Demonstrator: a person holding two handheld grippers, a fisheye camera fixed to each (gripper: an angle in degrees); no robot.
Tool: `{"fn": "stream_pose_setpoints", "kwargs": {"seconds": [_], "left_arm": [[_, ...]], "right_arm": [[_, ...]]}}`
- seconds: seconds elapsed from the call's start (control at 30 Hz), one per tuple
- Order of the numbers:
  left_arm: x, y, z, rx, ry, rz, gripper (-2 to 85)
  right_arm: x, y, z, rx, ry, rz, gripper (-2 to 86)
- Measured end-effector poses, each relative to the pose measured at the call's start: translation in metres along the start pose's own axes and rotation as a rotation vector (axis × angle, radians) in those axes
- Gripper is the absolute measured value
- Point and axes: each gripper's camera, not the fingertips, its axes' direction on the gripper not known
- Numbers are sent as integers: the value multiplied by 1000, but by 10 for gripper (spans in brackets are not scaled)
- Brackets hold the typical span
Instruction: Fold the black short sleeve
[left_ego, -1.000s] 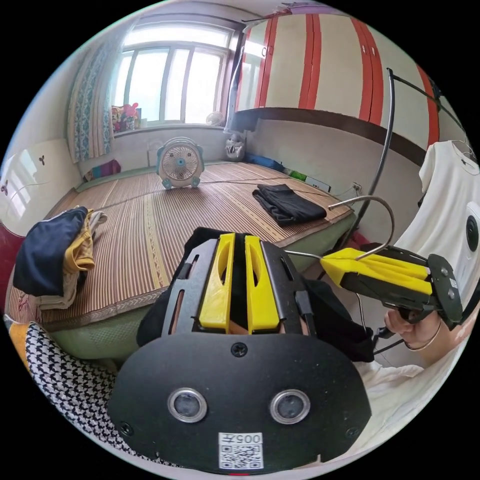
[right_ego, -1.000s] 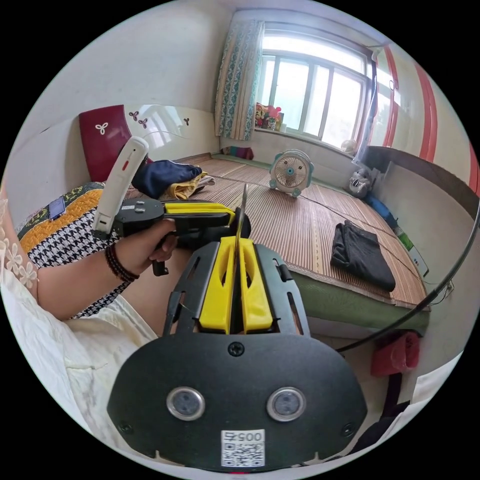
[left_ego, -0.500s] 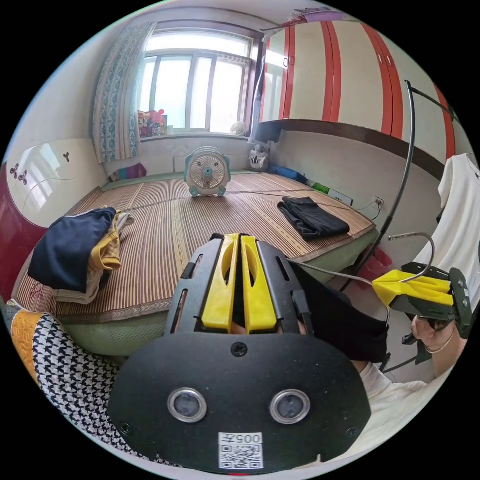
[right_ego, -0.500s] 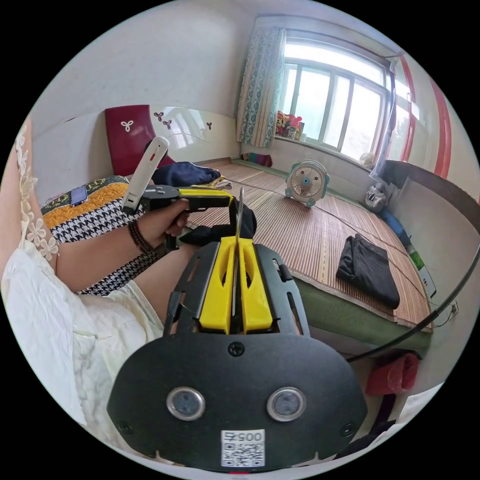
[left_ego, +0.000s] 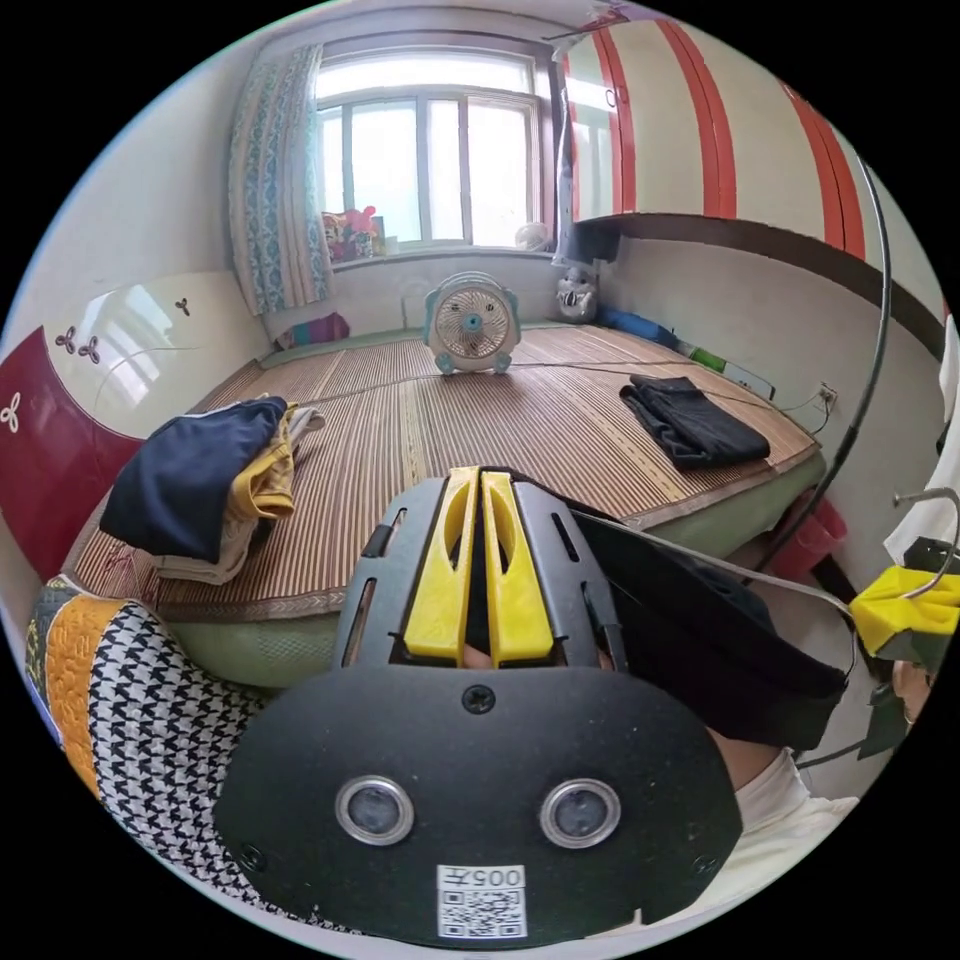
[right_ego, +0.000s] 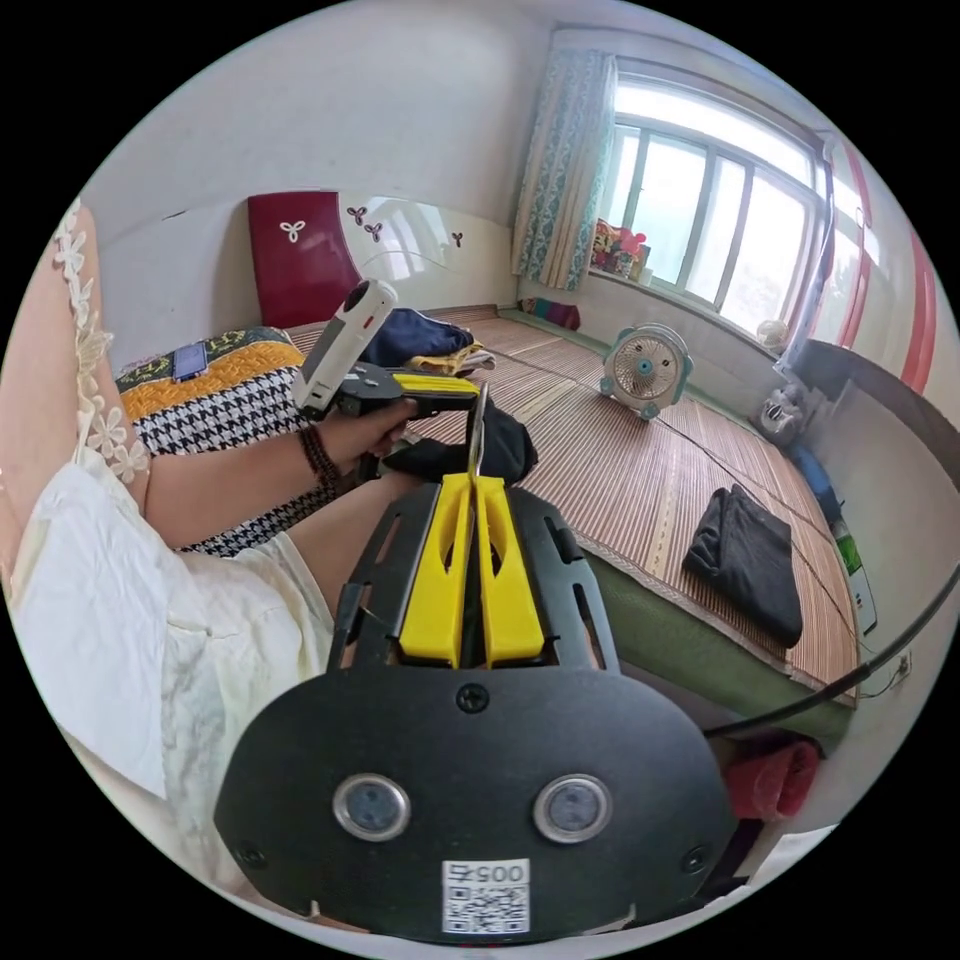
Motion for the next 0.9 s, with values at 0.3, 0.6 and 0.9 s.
{"fn": "stream_pose_setpoints", "kwargs": {"seconds": [0.3, 0.6, 0.9], "left_arm": [[-5, 9, 19, -80, 51, -7, -3], [-5, 20, 15, -131, 83, 11, -2], [-5, 27, -1, -134, 106, 33, -1]], "right_arm": [[28, 4, -11, 56, -3, 96, 144], [37, -2, 13, 43, -17, 145, 127], [47, -5, 30, 10, 0, 196, 96]]}}
